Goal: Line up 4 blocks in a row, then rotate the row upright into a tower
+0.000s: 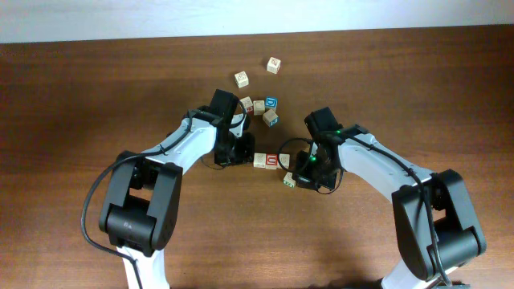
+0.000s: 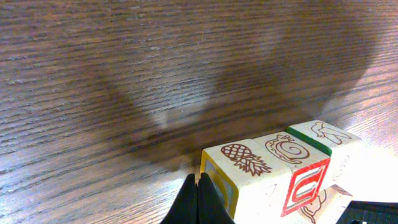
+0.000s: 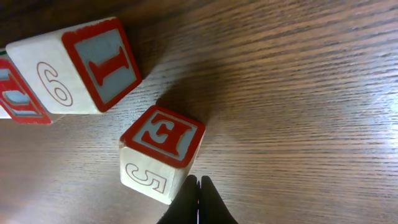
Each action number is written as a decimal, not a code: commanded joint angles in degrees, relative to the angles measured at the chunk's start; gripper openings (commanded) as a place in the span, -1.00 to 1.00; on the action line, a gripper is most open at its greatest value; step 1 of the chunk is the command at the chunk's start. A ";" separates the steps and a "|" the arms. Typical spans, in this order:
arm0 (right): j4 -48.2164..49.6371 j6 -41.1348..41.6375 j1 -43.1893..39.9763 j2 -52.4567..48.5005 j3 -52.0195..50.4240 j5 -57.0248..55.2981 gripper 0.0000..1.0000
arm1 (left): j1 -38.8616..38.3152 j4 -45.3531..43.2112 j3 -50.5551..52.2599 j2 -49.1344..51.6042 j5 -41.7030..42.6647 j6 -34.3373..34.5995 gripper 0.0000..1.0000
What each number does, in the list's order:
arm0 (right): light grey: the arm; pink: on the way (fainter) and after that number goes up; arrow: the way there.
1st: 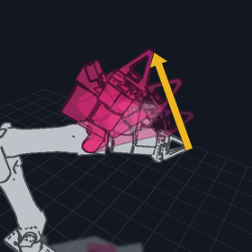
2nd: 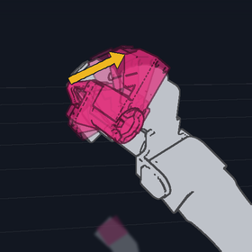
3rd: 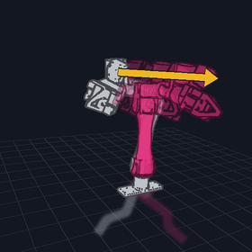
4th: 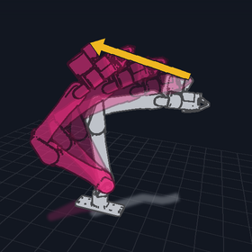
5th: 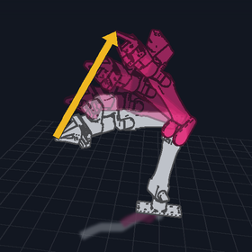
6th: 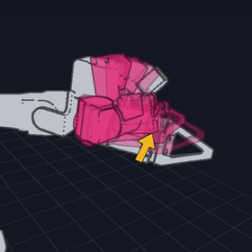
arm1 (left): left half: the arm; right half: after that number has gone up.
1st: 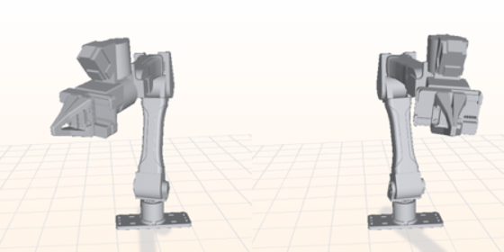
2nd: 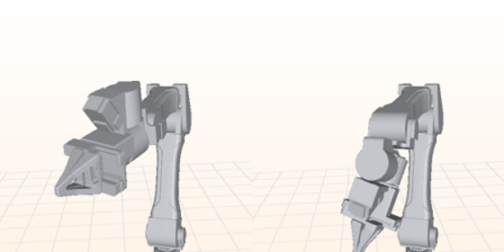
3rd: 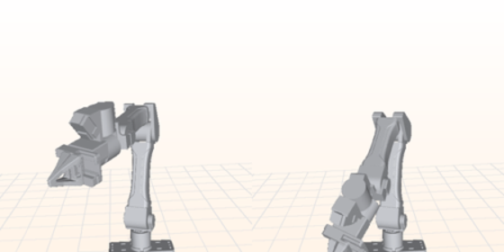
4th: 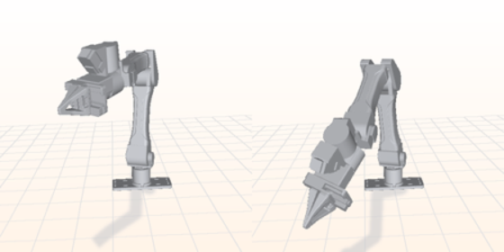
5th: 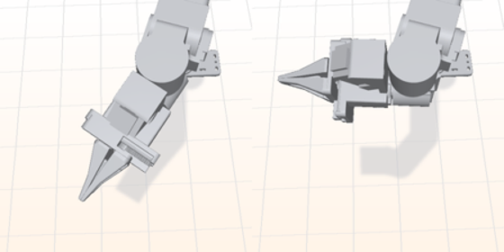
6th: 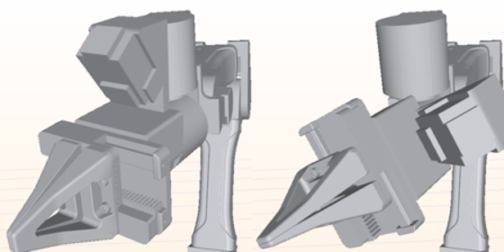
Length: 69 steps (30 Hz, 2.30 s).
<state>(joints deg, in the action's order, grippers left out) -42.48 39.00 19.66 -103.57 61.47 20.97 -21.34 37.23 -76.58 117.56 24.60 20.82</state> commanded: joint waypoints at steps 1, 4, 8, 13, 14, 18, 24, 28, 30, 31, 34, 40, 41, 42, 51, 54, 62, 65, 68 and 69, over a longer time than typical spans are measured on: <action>-0.15 -2.45 -0.31 -0.39 0.00 3.02 -0.91 | -0.31 -0.04 0.59 -0.13 -0.44 0.20 -1.00; -4.94 -6.64 -0.55 0.31 2.80 6.93 -0.91 | -0.31 -0.07 0.59 -0.13 -0.44 0.20 -1.00; -6.75 -7.43 1.36 1.01 4.33 4.76 -0.91 | -0.31 -0.35 0.59 -0.13 -0.42 0.24 -1.00; -5.33 -2.05 6.49 -1.42 4.33 -2.47 -0.91 | -0.31 -0.33 0.59 -0.13 -0.39 0.44 -1.00; -5.16 -1.11 7.08 -1.81 4.33 -3.76 -0.91 | -0.31 -0.33 0.59 -0.13 -0.42 0.44 -1.00; -5.33 2.03 6.84 -1.95 4.33 -6.93 -0.92 | -0.31 -0.28 0.59 -0.13 -0.39 0.44 -1.00; -3.76 2.23 4.20 -1.95 4.33 -7.32 -0.92 | -0.31 -0.17 0.59 -0.13 -0.39 0.42 -1.00; -3.06 2.23 3.65 -1.95 4.35 -7.56 -0.92 | -0.31 -0.09 0.59 -0.13 -0.37 0.42 -1.00; -2.34 2.25 1.51 -1.95 4.46 -7.30 -0.92 | -0.31 -0.09 0.59 -0.13 -0.39 0.39 -1.00; -1.75 2.25 0.33 -1.95 4.46 -7.30 -0.92 | -0.31 -0.09 0.59 -0.13 -0.39 0.39 -1.00; -0.68 2.21 -1.92 -1.95 4.46 -7.32 -0.91 | -0.31 -0.09 0.59 -0.13 -0.39 0.39 -1.00; 2.71 -7.41 -2.51 -1.53 6.12 2.84 -0.91 | -0.31 -0.09 0.59 -0.13 -0.42 0.39 -1.00; 3.08 -8.81 -1.97 -0.87 6.58 4.63 -0.91 | -0.31 -0.09 0.59 -0.13 -0.42 0.39 -1.00; 3.13 -8.79 -0.66 0.85 7.02 4.00 -0.92 | -0.31 -0.09 0.59 -0.13 -0.42 0.39 -1.00; 2.80 -0.13 7.82 1.77 5.81 -6.62 -0.92 | -0.31 -0.07 0.59 -0.13 -0.37 0.39 -1.00; 2.03 2.05 8.55 -1.55 5.81 -7.08 -0.92 | -0.31 -0.09 0.59 -0.13 -0.37 0.42 -1.00; 1.33 4.09 7.89 -2.25 5.81 -8.39 -0.92 | -0.31 0.17 0.59 -0.13 -0.33 0.39 -1.00; 0.24 4.63 5.95 -2.25 5.84 -9.03 -0.92 | -0.31 0.57 0.59 -0.13 -0.35 0.42 -1.00; 0.07 4.66 5.38 -2.25 5.84 -9.64 -0.92 | -0.31 0.52 0.59 -0.13 -0.37 0.42 -1.00; 0.07 5.03 5.38 -2.25 5.84 -10.19 -0.92 | -0.31 0.50 0.59 -0.13 -0.37 0.42 -1.00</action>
<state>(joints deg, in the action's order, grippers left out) -42.22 43.29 25.15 -105.38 67.20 12.82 -21.39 37.71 -76.58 117.56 24.58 20.84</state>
